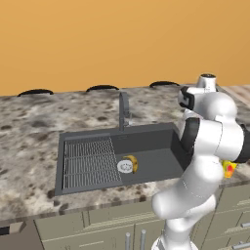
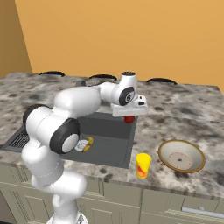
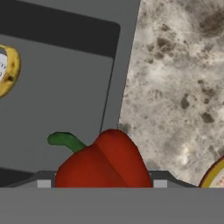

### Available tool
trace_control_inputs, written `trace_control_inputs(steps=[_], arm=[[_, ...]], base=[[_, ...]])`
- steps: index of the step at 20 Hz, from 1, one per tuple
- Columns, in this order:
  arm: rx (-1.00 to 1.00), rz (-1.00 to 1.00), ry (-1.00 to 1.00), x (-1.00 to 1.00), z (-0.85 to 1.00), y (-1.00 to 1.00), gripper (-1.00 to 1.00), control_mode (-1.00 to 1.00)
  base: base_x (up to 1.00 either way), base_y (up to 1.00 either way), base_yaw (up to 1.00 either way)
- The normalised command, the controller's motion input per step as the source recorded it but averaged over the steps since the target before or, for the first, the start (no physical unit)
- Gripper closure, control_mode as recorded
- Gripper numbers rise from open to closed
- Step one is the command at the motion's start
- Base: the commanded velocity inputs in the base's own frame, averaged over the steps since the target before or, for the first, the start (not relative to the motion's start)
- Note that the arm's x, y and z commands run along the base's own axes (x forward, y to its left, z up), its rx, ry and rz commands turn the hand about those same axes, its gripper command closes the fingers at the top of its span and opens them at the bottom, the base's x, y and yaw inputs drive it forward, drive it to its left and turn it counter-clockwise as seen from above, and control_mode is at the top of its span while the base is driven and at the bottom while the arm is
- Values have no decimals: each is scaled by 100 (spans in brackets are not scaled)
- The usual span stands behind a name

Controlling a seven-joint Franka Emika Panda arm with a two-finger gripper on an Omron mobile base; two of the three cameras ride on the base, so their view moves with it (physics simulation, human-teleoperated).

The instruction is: Remove the bell pepper and banana from the sink. Then move the bowl and cup from the counter to the sink for washing.

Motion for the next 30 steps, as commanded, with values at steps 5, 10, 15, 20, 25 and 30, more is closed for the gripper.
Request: trace_control_inputs(steps=[5,10,15,20,25,30], arm=[[0,0,0,26,-15,-38,100,-100],[0,0,0,32,-12,-35,100,-100],[0,0,0,35,-16,-27,100,-100],[1,0,0,34,-18,-25,100,-100],[1,0,0,32,-19,-29,100,-100],[1,0,0,21,-28,-22,100,-100]], base=[[0,0,0],[0,0,0],[0,0,0],[0,0,0],[0,0,0],[0,0,0]])
